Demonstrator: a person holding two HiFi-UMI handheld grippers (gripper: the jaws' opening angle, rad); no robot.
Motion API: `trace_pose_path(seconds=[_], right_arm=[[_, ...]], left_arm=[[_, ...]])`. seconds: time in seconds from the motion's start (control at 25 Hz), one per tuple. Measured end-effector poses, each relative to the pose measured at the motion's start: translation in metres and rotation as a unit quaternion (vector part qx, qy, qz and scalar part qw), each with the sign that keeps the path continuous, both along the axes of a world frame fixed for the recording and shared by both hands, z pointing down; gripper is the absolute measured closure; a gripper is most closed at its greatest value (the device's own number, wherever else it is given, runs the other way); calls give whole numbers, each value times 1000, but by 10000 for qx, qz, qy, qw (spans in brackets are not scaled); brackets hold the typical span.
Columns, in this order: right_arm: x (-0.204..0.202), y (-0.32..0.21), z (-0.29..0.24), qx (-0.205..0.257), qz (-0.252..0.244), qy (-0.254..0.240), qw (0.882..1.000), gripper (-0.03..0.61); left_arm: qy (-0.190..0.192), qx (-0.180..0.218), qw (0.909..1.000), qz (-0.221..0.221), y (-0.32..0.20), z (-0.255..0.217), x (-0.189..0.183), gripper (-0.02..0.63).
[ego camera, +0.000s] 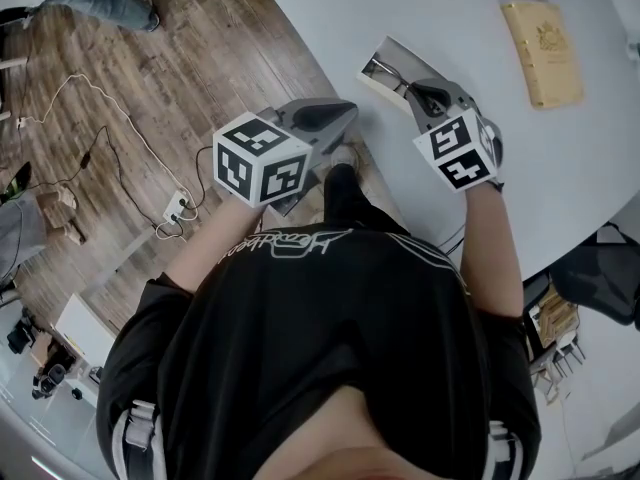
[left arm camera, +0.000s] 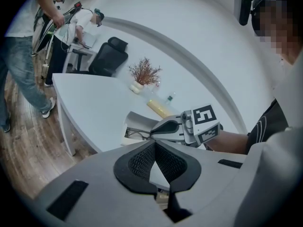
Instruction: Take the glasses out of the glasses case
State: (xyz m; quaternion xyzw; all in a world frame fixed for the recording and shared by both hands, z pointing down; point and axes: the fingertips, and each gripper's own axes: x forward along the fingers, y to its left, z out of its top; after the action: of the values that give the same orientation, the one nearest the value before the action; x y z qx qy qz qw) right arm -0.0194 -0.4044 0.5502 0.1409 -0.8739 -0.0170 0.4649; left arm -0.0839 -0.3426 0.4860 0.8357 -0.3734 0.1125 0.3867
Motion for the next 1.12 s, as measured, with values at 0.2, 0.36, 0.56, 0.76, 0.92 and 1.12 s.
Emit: trace_pose_path(seconds=[0.2,0.36,0.56,0.76,0.92,1.12], right_arm=[[-1,0,0,93,-65,33,9999,557],[0,0,0,131,-21,72,9999,557],[2,-3,-3,266,22,114,9996,557],[5,-8,-8,441,152,100,9989,557],[7,-13,-17,627,268,52,9977,557],[4,-14,-32,1091,210,48,9938,557]], left_arm=[[-4,1,10000,-14,1,0,0,606],[-5,12,10000,-5,3,0,1,606],[-3,21,10000,9,5,-2,2,606],[-12,26,10000,1,8,-4,2,606],[-27,45,10000,-10,11,-7,0,606],[-49,63,10000,-36,17,-11,0,606]])
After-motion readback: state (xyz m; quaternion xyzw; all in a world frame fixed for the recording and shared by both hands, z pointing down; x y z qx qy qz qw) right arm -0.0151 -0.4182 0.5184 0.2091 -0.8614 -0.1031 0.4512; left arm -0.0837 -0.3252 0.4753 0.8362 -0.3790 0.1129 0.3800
